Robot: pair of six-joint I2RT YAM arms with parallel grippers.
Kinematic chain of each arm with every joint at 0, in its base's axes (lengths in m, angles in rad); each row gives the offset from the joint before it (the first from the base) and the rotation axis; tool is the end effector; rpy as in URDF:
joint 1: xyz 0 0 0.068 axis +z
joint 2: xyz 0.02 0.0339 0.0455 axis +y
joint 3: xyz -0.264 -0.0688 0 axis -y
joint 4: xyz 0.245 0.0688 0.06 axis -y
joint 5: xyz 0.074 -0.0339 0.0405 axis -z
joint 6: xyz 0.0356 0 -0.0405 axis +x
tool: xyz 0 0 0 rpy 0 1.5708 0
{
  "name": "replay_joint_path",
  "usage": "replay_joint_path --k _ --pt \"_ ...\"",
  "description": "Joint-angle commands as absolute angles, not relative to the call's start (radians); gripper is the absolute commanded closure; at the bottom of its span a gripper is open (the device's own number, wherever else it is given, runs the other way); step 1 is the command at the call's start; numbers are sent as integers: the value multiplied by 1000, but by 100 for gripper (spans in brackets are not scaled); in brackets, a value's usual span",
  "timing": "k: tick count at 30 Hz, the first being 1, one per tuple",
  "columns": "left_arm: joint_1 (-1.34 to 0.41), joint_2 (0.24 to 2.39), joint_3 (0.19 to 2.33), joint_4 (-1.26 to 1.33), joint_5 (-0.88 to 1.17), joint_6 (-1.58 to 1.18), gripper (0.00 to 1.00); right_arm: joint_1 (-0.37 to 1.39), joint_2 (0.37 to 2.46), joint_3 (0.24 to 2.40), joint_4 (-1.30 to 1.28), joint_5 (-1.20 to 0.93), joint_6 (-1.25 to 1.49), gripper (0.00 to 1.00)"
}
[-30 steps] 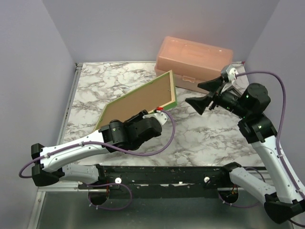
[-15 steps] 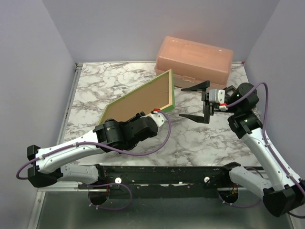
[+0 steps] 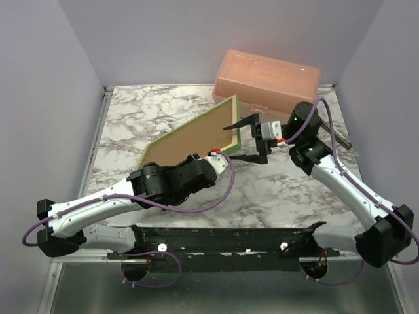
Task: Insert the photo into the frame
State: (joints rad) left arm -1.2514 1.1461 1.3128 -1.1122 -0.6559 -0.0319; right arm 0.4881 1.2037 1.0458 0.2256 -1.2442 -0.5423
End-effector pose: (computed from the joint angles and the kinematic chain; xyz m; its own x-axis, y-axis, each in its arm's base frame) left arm 0.0843 -0.1856 0.3710 -0.2749 0.7506 -0.6008 0.6319 0.6120 0.4756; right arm 0.2155 0.1526 0.3864 0.5596 0.1096 -0.8215 -0.8129 -0.1205 -0.5698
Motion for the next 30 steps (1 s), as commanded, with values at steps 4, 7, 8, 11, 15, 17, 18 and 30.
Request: replay_joint_path --k 4,7,8,11,15,17,18,30 --pt "-1253 1120 1363 -1045 -566 -126 95 545 1256 1088 240 -1249 -616 35" --pt "-1253 1115 1364 -1047 -567 -126 95 546 1246 1090 177 -1244 -661 50" --pt "-1253 1115 1367 -1046 -570 -123 95 546 1242 1092 159 -1244 -675 55" --pt "-1254 1116 1382 -1050 -581 -118 95 545 1235 1102 109 -1253 -697 70" --pt "-1253 1120 1411 -1062 -606 -112 90 545 1229 1113 73 -1273 -694 93" --pt "-1253 1120 1433 -1069 -623 -110 75 546 1223 1114 65 -1283 -676 96" --pt "-1254 1124 1446 -1072 -630 -110 67 545 1219 1114 60 -1288 -669 97" --pt "-1253 1134 1677 -1070 -648 -119 17 546 1173 1128 127 -1219 -272 100"
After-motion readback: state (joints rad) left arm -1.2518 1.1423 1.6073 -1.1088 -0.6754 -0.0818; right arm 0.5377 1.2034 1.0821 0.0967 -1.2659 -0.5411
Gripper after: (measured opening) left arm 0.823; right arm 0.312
